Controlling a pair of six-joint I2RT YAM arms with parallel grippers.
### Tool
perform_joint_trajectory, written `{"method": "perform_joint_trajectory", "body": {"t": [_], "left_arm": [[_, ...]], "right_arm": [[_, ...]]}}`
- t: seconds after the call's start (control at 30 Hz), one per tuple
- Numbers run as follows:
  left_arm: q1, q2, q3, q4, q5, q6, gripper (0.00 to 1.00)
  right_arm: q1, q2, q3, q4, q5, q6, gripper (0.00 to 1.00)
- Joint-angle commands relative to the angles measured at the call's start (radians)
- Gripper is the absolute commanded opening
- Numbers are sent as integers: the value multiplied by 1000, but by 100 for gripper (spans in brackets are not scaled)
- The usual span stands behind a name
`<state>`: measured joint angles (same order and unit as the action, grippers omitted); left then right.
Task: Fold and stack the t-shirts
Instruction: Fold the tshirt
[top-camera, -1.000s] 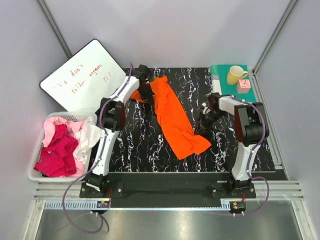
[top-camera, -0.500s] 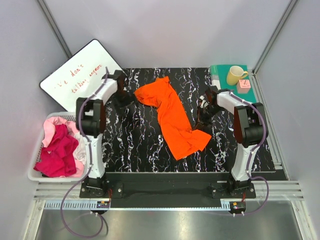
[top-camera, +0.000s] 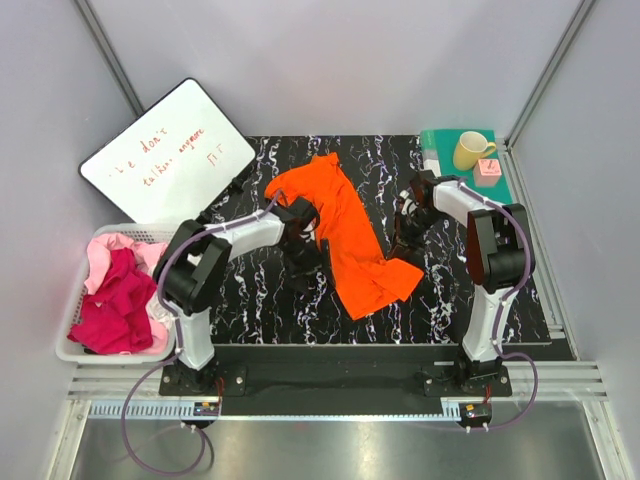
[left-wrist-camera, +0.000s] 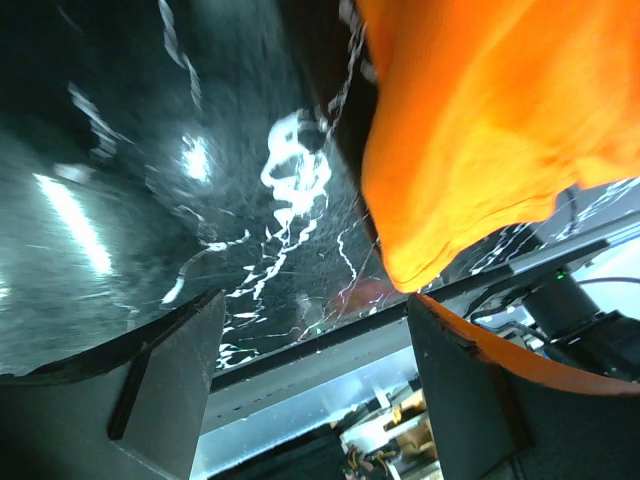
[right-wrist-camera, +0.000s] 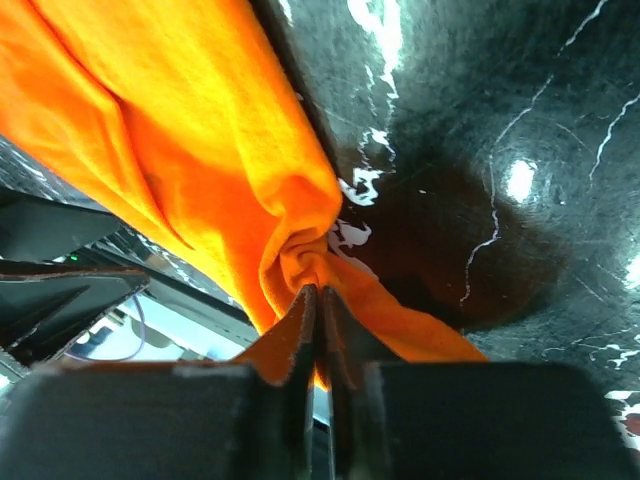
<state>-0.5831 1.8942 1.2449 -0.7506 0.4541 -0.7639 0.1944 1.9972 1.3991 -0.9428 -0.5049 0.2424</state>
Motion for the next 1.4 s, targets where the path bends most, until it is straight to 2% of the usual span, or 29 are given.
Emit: {"method": "perform_joint_trajectory", "body": {"t": [0.0, 0.1, 0.17, 0.27, 0.43, 0.63, 0.7, 0.73, 0.8, 0.83, 0.87, 0.97, 1.13, 1.37], "left_arm": [[-38, -60, -30, 80, 20, -75, 78], [-75, -47, -32, 97, 0, -90, 78], [-102, -34, -25, 125, 1, -97, 78], [-135, 12, -2, 160, 15, -107, 77], [-162, 95, 37, 192, 24, -136, 74], [-198, 161, 39, 214, 31, -166, 69], [-204, 177, 28, 217, 35, -170, 63], [-208, 180, 21, 218, 37, -176, 50], [-212, 181, 2, 218, 40, -175, 33], [-212, 178, -7, 218, 35, -176, 8], [-212, 166, -18, 218, 34, -175, 0], [-210, 125, -48, 206, 23, -164, 0], [-204, 39, -79, 91, -29, -106, 0], [-153, -108, -165, -44, -32, -52, 0]], "right_arm": [[-1, -20, -40, -42, 48, 0, 19], [-1, -41, -71, -54, 97, 1, 41], [-3, -54, -84, -51, 127, 6, 45], [-3, -48, -78, -56, 181, 17, 57], [-15, -17, -19, -63, 249, 26, 67], [-30, 2, 77, -85, 304, 20, 71], [-39, 3, 96, -88, 312, 15, 72], [-44, 3, 100, -90, 315, 14, 72], [-53, 5, 104, -90, 318, 6, 73], [-56, 8, 103, -90, 316, 0, 74], [-58, 8, 101, -90, 312, -2, 74], [-58, 5, 87, -90, 296, -12, 74], [-58, -8, 67, -90, 276, -34, 74], [-58, -6, 66, -90, 220, -46, 74]]}}
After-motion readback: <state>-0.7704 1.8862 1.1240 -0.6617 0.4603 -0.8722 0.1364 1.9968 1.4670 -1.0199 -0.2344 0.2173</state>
